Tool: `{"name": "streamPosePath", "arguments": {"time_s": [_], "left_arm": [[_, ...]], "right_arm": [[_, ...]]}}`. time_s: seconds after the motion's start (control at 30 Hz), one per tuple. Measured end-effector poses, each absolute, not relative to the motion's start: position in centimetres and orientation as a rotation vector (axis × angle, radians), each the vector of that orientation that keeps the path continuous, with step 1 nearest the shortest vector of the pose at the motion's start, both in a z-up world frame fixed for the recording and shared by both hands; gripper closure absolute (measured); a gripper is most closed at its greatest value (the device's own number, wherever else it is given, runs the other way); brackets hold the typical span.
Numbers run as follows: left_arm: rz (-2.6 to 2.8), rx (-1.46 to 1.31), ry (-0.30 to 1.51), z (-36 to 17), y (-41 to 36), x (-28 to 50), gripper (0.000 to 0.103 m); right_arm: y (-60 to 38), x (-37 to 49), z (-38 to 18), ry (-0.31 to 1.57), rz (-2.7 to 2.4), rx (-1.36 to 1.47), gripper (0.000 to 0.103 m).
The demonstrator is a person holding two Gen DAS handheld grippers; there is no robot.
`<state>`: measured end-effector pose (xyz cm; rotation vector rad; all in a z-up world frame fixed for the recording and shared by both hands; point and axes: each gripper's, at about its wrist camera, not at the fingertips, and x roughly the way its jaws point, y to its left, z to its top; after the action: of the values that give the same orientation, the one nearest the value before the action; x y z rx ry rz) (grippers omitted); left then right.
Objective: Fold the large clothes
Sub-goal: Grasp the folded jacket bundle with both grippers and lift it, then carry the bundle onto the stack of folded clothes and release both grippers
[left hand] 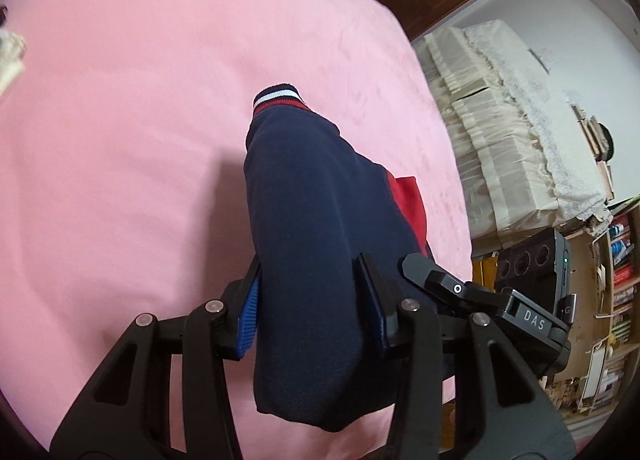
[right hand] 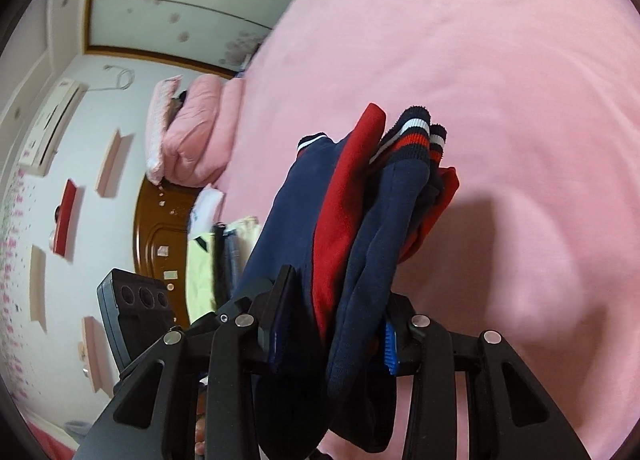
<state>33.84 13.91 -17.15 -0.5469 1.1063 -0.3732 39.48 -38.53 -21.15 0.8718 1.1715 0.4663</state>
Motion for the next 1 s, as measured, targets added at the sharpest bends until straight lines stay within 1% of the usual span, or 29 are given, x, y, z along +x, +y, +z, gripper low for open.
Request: {"name": "streamPosePath", "arguments": {"time_s": [0.23, 0.4, 0.53, 0.7, 0.83, 0.93, 1.0], "left_arm": [[-0.327, -0.479, 1.061, -11.3, 27.3, 32.7, 0.062], [-0.243, -0.439, 1.028, -7.5, 39.2, 30.9, 0.062], [-0.157, -0.397, 0.978, -4.6, 46.3, 30.0, 0.062], [-0.033, -0.398, 0.892, -1.1, 55.8, 29.1, 0.062], [0.044, -0.369, 0.852, 0.5, 62.4, 28.7, 0.062], [0.094, -0.401, 0.839, 0.0, 67.1, 28.3, 0.062], [0.135, -0.405, 0.838, -1.3, 69.6, 28.2, 0.062]], "right_arm": [[-25.1, 40.2, -17.0, 1.117, 0.571, 0.834, 0.067], [-12.9, 40.8, -15.1, 1.111, 0.661, 0.821, 0.067], [-2.9, 41.8, -13.2, 1.111, 0.705, 0.803, 0.067], [9.9, 43.4, -10.4, 1.063, 0.823, 0.818, 0.067], [18.8, 45.4, -9.8, 1.051, 0.940, 0.849, 0.067], [24.6, 45.9, -10.5, 1.036, 0.991, 0.862, 0.066], [27.3, 46.0, -11.8, 1.037, 1.002, 0.841, 0.067]]}}
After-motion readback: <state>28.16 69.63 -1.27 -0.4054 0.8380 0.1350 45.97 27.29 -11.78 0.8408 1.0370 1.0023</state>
